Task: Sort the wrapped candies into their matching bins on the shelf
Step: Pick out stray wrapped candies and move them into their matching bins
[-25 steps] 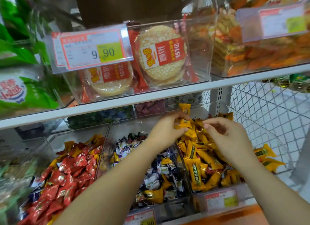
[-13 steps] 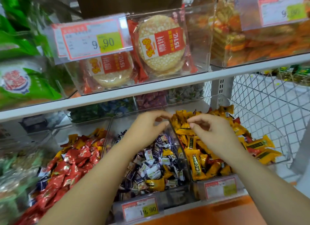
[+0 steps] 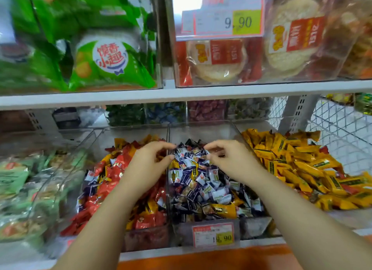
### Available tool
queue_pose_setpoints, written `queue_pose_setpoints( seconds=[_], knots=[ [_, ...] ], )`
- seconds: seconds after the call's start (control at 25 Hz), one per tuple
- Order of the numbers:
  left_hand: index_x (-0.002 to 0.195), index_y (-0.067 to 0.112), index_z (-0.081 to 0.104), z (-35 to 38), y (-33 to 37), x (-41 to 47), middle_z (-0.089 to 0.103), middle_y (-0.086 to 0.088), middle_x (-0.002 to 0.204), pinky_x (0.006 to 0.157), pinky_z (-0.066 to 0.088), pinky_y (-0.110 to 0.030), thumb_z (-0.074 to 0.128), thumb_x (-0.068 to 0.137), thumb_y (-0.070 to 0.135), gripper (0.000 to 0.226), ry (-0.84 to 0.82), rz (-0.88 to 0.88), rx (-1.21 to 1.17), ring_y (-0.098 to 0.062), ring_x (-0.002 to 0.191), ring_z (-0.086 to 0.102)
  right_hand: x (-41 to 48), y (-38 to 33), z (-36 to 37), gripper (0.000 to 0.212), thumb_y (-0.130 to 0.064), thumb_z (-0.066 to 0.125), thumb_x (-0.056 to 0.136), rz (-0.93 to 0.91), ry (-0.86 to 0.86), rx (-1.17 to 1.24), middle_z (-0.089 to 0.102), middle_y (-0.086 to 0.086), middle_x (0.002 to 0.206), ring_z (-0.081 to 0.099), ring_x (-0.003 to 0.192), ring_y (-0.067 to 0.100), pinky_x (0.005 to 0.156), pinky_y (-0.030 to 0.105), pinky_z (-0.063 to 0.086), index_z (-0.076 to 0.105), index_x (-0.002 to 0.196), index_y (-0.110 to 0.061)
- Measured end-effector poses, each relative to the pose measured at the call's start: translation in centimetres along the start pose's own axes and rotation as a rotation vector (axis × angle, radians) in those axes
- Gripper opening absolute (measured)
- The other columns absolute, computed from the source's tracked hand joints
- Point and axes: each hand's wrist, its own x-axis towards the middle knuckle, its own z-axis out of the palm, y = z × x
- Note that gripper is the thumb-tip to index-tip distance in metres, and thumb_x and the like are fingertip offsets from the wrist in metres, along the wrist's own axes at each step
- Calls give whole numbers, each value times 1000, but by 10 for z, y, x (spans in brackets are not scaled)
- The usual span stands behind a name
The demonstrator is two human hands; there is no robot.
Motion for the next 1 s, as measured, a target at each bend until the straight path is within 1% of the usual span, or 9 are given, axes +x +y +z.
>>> queue_pose_setpoints(
  seconds=[0.08, 0.16, 0.28, 0.36, 0.44, 0.6, 0.8, 0.88, 1.0],
  knots=[
    [114, 33, 61, 0, -5, 1, 49, 23, 106, 80, 32, -7, 60, 89, 26, 25, -32, -15, -19, 4, 98, 44, 17, 1, 13, 36, -24, 62, 88, 19, -74, -12, 61, -2, 123, 60, 102, 13, 82, 20, 45, 58, 124, -23],
    [116, 34, 60, 0, -8, 3, 47, 24, 108, 83, 31, -6, 59, 90, 27, 27, -46, 7, -12, 6, 99, 42, 34, 2, 25, 49, -34, 62, 88, -31, -184, -110, 52, -1, 134, 56, 114, 16, 92, 26, 44, 48, 134, -27],
    [117, 36, 58, 0, -10, 4, 46, 24, 108, 70, 30, 5, 57, 91, 28, 27, -64, 26, -11, 11, 94, 41, 53, 8, 42, 55, -46, 51, 91, -64, -456, -325, 34, 0, 149, 36, 134, 21, 109, 34, 31, 38, 141, -29],
    [116, 37, 58, 0, -10, 3, 48, 22, 106, 65, 33, 4, 57, 91, 28, 26, -76, 21, -18, 11, 81, 45, 51, 13, 43, 49, -43, 48, 93, -45, -582, -360, 34, -2, 150, 41, 130, 20, 107, 36, 35, 40, 140, -30],
    [117, 38, 57, -1, -10, 2, 52, 18, 109, 62, 35, 1, 55, 92, 29, 26, -91, 16, -14, 7, 79, 45, 44, 19, 34, 43, -36, 50, 94, -60, -578, -411, 41, -2, 146, 46, 126, 20, 103, 38, 40, 45, 136, -30],
    [119, 37, 56, 1, -10, 3, 53, 14, 118, 64, 32, 1, 53, 93, 29, 27, -102, 24, 9, 2, 96, 44, 25, 37, 9, 36, -27, 51, 94, 51, -420, -736, 49, 6, 137, 46, 123, 28, 96, 42, 45, 52, 129, -35],
    [120, 36, 56, 1, -10, 2, 51, 16, 116, 64, 31, 0, 52, 93, 29, 27, -99, 33, 12, 3, 96, 43, 19, 14, 11, 34, -27, 58, 91, -134, -245, -564, 58, -2, 127, 53, 114, 21, 94, 40, 46, 58, 124, -27],
    [120, 36, 56, 1, -10, 3, 50, 17, 114, 65, 31, 0, 52, 93, 29, 28, -94, 37, 11, 4, 95, 43, 23, 8, 19, 38, -31, 62, 88, -135, -361, -445, 59, -4, 127, 56, 110, 17, 93, 37, 48, 57, 125, -27],
    [120, 36, 56, 1, -12, 3, 49, 18, 115, 66, 31, 0, 52, 94, 29, 28, -93, 38, 9, 4, 96, 42, 31, 16, 37, 53, -37, 65, 85, -74, -483, -486, 53, -4, 134, 51, 119, 18, 96, 41, 46, 47, 134, -32]
  ],
)
